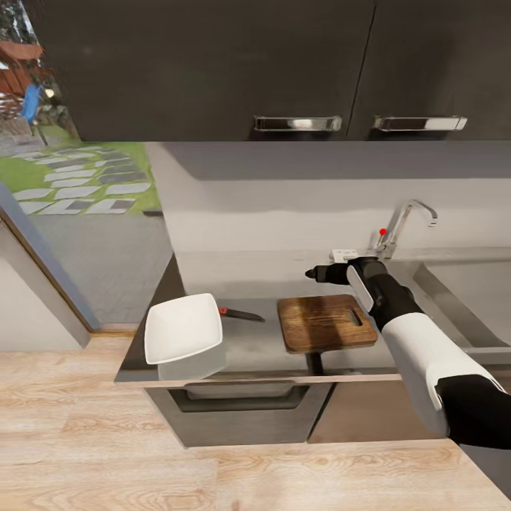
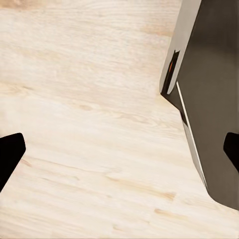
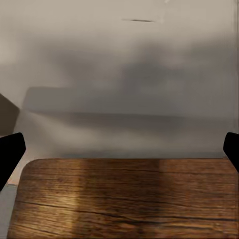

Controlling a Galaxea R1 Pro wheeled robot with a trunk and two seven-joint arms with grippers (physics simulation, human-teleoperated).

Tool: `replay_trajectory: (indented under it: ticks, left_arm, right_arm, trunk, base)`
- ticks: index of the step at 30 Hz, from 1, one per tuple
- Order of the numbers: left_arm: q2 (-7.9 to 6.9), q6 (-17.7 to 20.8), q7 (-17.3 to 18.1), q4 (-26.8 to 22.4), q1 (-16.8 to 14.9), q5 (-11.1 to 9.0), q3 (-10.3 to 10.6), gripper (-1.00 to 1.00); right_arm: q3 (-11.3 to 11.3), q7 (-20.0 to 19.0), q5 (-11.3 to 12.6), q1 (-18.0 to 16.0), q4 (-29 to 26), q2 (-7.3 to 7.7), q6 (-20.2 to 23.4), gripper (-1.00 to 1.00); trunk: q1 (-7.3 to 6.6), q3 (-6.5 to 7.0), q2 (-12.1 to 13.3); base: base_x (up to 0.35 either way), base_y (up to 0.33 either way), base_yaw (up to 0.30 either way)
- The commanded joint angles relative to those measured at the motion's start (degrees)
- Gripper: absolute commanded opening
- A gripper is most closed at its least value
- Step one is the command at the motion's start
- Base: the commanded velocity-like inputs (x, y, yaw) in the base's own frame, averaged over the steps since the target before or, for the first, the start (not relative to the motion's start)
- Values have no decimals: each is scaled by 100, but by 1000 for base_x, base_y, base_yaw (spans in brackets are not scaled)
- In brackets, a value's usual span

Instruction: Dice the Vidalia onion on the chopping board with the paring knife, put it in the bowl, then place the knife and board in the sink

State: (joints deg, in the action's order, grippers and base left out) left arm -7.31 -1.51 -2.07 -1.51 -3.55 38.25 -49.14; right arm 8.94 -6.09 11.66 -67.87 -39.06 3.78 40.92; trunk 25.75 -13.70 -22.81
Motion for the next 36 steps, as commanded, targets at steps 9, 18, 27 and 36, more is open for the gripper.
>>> replay_trajectory:
  ticks: [9, 18, 27, 36]
  left_arm:
    - [-7, -16, -22, 10, -6, 60, -43, 100]
    - [9, -16, -22, 10, -6, 60, -43, 100]
    - [-3, -4, -22, 10, -6, 60, -45, 100]
    - [-4, 4, -22, 10, -6, 60, -43, 100]
  right_arm:
    - [20, -324, 38, -5, -326, 579, 24, 100]
    - [20, -361, 38, 54, -501, 937, 30, 100]
    - [20, -362, 38, 63, -506, 1000, 30, 100]
    - [20, -361, 38, 63, -506, 1002, 33, 100]
  trunk:
    - [3, -11, -11]
    - [3, 51, -11]
    - [3, 108, -11]
    - [3, 112, -11]
  base:
    - [0, 36, 0]
    - [-8, 21, 0]
    - [-26, 280, 0]
    - [-1, 317, -30]
